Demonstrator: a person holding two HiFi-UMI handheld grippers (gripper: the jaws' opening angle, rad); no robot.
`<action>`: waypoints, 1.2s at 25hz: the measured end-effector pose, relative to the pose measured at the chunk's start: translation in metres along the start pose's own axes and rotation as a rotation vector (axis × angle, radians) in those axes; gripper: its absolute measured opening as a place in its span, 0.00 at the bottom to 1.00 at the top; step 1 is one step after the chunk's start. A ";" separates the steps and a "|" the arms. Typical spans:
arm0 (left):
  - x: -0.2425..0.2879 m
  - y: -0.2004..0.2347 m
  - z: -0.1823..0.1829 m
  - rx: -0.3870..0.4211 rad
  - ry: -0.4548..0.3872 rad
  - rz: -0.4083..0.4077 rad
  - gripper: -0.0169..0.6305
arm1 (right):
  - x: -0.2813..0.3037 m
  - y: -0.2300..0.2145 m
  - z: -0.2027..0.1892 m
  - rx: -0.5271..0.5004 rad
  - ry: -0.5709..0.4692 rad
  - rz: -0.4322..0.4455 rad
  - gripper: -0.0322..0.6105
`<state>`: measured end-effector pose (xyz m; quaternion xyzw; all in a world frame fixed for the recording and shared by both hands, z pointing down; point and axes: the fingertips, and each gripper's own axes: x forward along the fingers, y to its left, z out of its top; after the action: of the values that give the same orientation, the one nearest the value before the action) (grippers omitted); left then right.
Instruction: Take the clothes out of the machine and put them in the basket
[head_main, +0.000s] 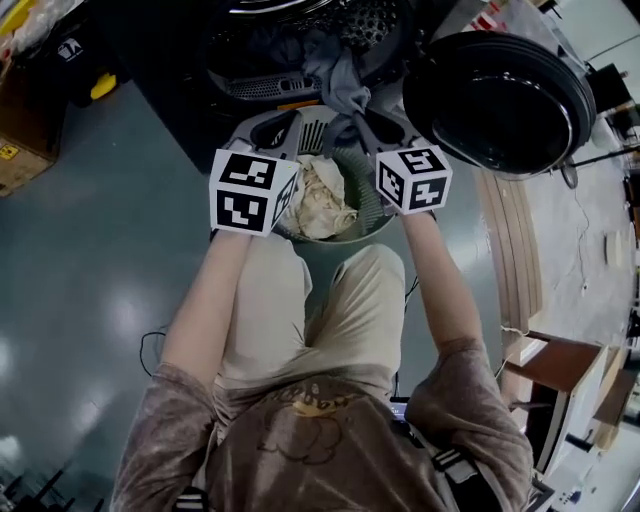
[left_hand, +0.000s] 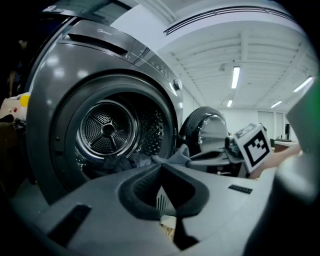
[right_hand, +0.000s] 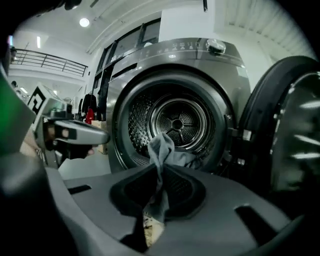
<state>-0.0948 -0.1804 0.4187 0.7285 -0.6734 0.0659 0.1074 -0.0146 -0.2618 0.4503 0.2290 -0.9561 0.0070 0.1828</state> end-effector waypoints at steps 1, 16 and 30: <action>0.001 -0.002 0.001 0.008 -0.002 0.002 0.04 | -0.010 0.003 -0.005 0.006 -0.003 0.000 0.11; 0.011 -0.015 0.001 0.032 -0.003 0.010 0.04 | -0.107 0.066 -0.060 -0.018 0.061 0.044 0.11; 0.016 -0.010 -0.002 0.024 0.006 0.010 0.04 | -0.097 0.058 -0.053 0.077 -0.002 0.028 0.44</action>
<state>-0.0839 -0.1944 0.4238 0.7260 -0.6760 0.0767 0.1003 0.0586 -0.1627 0.4698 0.2222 -0.9585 0.0461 0.1727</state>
